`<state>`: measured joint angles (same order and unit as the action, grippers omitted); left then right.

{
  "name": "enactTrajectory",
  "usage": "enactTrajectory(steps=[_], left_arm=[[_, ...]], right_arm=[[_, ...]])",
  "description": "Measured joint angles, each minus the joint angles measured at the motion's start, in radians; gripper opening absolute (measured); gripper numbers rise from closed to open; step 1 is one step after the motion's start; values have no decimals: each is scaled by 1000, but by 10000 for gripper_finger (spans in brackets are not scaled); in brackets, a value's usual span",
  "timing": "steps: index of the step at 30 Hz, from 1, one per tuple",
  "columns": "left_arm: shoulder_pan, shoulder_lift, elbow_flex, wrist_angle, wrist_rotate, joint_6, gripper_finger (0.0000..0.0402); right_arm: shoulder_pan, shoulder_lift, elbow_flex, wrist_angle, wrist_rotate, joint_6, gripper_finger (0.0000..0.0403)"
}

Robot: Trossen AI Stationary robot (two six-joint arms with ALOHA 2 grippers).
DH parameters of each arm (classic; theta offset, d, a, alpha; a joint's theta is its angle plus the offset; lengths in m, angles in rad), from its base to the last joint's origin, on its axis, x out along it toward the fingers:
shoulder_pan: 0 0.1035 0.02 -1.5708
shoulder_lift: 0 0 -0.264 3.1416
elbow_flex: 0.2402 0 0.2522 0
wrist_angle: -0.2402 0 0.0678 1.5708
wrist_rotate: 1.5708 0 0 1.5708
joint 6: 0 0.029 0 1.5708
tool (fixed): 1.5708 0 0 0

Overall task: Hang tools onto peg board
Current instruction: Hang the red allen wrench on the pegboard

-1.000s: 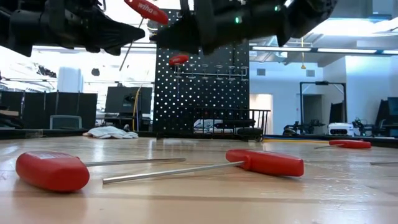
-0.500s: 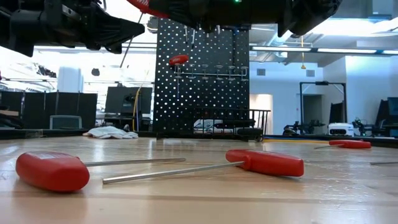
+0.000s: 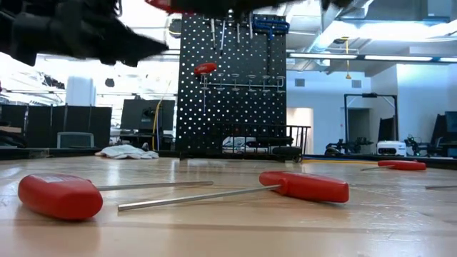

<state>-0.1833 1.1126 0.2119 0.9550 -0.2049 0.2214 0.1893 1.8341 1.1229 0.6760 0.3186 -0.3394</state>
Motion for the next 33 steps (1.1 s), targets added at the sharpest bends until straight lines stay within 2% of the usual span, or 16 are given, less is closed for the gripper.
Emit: enactTrajectory(steps=[5,8,10,15,21,33], left_arm=[[3,0,-1,-132,-158,-29,92],[17,0,-2,-193,-179,-66,130],[19,0,-2,-217,-180,-86,146],[22,0,-2,-214,-171,-91,161],[21,0,-2,-212,-171,-91,159],[21,0,-2,-203,-172,-91,159]], right_arm=[[-33,-146,55,-212,186,-19,36],[-84,-224,55,-215,302,-89,36],[-127,-252,52,-222,332,-112,36],[-236,-258,50,-168,309,-104,36],[-326,-194,50,-142,298,-76,36],[-420,-180,64,-290,161,126,36]])
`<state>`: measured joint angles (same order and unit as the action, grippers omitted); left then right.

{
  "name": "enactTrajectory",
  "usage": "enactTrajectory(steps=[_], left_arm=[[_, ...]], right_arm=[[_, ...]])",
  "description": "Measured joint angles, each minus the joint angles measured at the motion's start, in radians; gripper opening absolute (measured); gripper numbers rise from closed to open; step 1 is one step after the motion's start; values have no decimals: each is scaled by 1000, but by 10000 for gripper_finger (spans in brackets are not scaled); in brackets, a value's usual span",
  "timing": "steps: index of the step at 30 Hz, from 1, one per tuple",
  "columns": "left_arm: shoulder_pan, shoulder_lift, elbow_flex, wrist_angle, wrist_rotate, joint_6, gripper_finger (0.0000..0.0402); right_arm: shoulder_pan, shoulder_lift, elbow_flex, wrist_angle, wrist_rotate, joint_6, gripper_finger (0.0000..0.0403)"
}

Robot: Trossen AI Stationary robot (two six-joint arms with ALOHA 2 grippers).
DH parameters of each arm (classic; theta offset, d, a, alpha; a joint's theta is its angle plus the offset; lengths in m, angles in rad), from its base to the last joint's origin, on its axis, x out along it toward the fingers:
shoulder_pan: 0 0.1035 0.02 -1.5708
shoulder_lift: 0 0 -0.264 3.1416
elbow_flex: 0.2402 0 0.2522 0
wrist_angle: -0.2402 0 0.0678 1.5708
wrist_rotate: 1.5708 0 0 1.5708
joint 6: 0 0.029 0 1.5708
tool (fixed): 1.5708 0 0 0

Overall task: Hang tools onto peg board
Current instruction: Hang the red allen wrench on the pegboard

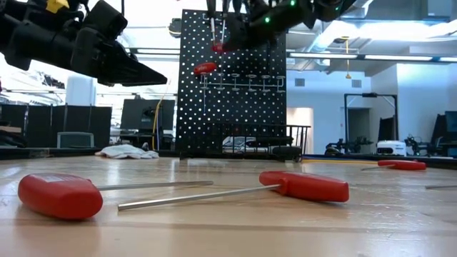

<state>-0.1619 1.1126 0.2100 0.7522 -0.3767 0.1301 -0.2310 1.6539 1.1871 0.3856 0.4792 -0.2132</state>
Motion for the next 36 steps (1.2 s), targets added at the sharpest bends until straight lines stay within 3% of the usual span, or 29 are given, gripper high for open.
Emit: enactTrajectory(steps=[4,8,21,29,32,36], left_arm=[[0,0,0,2,0,-1,159],[0,0,0,6,-1,-1,159],[-6,0,0,-13,33,30,159],[-88,0,93,-248,9,146,159],[-123,0,125,-311,-14,151,159],[-154,0,130,-317,-13,156,159]], right_arm=[[-54,9,33,-115,-101,90,36],[-90,23,60,-187,-133,146,45],[-33,-87,61,-263,-165,71,215],[225,-227,-15,-547,-168,-16,225],[358,-245,-114,-649,-177,91,220],[521,-223,-277,-577,-174,317,219]])
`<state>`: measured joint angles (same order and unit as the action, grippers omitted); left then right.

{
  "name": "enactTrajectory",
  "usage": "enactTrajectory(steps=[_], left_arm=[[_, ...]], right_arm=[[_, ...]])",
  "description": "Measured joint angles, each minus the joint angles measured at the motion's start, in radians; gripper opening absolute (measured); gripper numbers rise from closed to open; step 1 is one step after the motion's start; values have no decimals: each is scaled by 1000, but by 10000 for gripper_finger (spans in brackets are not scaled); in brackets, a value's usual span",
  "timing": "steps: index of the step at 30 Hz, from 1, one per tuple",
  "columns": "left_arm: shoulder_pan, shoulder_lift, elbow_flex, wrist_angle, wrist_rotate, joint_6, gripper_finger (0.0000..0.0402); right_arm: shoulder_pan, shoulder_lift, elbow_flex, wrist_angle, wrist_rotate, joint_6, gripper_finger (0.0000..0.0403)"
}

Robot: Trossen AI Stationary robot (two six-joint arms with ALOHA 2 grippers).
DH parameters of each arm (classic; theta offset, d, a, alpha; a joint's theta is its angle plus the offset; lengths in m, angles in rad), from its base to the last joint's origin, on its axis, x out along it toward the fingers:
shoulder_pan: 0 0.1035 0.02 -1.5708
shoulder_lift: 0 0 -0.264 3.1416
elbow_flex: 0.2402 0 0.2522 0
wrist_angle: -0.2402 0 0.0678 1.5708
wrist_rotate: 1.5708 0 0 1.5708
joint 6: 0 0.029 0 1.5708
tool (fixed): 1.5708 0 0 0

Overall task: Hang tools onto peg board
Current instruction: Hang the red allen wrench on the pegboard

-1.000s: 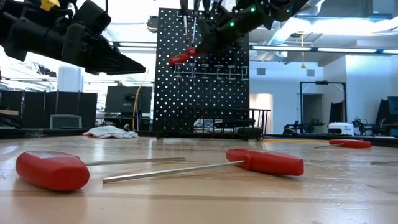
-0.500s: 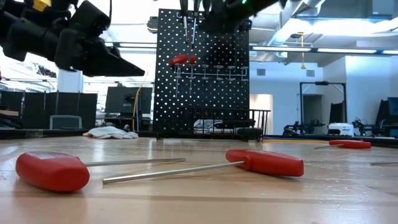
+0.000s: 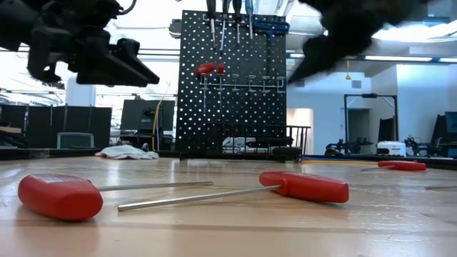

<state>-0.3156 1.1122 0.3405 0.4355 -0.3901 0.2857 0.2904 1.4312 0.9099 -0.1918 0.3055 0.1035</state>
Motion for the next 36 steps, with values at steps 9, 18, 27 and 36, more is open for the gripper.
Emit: enactTrajectory(steps=[9,18,27,36], left_arm=[[-22,38,0,-66,10,-41,159],[-22,161,1,1,11,-70,159],[-22,169,1,-29,-43,-132,159],[-25,109,1,-87,-67,-145,159]], right_arm=[[160,374,2,396,-156,-28,219],[97,602,324,288,-190,-351,217],[18,813,556,150,-419,-536,157],[-2,859,602,71,-432,-435,11]])
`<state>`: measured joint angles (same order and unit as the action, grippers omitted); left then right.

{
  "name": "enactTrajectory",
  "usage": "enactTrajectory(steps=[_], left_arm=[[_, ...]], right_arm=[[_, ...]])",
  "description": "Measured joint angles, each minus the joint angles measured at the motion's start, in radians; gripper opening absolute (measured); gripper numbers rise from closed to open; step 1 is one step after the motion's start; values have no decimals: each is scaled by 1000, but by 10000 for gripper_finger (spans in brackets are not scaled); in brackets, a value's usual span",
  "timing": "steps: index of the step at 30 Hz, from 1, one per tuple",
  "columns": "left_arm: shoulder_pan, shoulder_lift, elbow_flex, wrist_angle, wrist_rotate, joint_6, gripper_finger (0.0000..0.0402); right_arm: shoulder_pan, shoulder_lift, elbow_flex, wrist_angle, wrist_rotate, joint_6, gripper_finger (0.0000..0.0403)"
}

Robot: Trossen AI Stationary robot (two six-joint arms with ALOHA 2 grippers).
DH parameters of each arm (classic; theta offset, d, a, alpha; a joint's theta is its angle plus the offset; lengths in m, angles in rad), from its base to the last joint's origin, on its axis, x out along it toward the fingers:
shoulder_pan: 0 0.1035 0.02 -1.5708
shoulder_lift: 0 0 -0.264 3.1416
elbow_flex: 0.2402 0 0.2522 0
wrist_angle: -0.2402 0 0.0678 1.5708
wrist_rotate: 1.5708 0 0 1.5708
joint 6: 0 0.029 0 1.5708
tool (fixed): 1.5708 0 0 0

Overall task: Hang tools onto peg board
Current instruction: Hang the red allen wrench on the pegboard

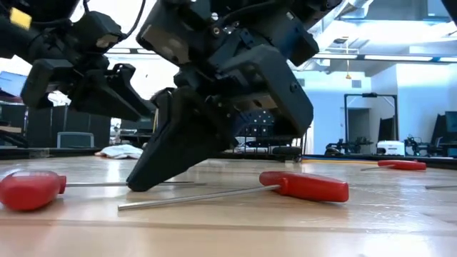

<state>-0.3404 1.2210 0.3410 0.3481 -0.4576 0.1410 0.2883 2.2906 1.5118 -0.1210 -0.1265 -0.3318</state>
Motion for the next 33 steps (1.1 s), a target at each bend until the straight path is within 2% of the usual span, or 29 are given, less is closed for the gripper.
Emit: enactTrajectory(steps=[5,9,13,18,21,28,31,33], left_arm=[[-29,-7,0,-6,0,3,157],[-65,-7,0,-3,1,25,145],[-114,-7,-1,75,59,85,131],[-132,5,-1,201,225,213,133],[-132,28,-1,272,268,323,154],[-113,158,59,418,209,514,215],[-112,235,118,419,91,514,219],[-111,272,154,424,53,509,210]], right_arm=[[-38,-45,-97,75,-1,93,3],[-85,-159,-298,254,16,161,1],[-128,-284,-501,451,34,219,1],[-172,-371,-660,756,-116,285,0],[-180,-375,-694,882,-190,313,0],[-181,-379,-692,942,-217,317,0],[-181,-379,-692,966,-220,320,0],[-180,-379,-692,971,-230,324,0]])
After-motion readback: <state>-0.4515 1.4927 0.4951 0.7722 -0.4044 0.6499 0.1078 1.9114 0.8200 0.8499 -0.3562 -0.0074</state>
